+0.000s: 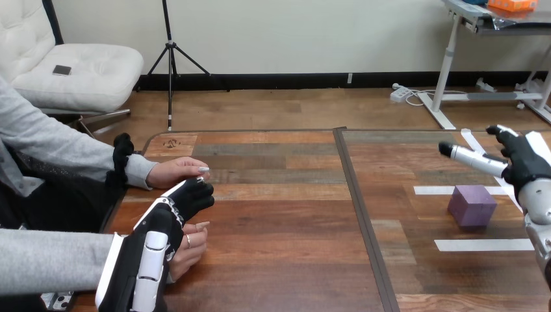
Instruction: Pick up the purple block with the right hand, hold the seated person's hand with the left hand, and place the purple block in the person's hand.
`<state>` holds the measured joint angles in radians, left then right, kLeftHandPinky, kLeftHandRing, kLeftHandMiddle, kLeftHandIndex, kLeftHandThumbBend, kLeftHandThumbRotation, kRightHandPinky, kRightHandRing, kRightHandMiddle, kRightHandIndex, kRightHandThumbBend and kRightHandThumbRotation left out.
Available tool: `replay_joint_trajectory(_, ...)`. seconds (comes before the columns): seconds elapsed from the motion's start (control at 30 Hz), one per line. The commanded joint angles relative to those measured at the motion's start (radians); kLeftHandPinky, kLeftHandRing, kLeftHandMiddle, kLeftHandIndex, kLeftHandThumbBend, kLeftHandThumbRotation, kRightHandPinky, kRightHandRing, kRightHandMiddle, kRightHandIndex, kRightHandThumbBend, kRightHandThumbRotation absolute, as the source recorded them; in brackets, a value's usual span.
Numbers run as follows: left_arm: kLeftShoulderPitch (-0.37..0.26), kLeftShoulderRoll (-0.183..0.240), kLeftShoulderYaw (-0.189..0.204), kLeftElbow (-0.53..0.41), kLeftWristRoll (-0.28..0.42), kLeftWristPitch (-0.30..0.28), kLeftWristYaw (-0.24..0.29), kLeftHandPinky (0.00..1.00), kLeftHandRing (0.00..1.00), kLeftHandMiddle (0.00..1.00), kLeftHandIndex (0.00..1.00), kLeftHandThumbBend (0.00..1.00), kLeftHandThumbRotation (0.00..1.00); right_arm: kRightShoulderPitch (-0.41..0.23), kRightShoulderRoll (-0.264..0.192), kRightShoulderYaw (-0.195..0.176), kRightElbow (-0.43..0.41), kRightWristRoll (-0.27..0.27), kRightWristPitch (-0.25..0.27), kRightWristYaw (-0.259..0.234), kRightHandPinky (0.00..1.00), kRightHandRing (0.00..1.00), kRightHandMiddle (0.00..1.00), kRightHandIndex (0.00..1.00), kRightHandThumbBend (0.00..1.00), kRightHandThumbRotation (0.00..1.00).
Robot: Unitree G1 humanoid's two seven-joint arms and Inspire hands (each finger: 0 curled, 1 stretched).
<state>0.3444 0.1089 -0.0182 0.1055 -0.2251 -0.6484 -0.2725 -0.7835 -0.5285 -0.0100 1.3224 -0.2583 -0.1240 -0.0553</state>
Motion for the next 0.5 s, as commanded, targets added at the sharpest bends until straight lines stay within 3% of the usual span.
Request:
replay_joint_trajectory(0.0, -0.047, -0.011, 0.010, -0.028, 0.000, -0.006, -0.002, 0.92, 0.83, 0.81, 0.78, 0.57, 1.00, -0.010, 0.011, 0.018, -0.002, -0.013, -0.003, -0.003, 0.84, 0.96, 0.97, 0.93, 0.89, 0.48)
replay_joint_trajectory(0.47, -0.041, -0.011, 0.009, -0.042, 0.006, 0.000, 0.005, 0.94, 0.84, 0.80, 0.75, 0.56, 1.00, 0.024, 0.046, 0.027, -0.005, -0.016, 0.016, 0.004, 0.86, 0.97, 0.98, 0.93, 0.89, 0.46)
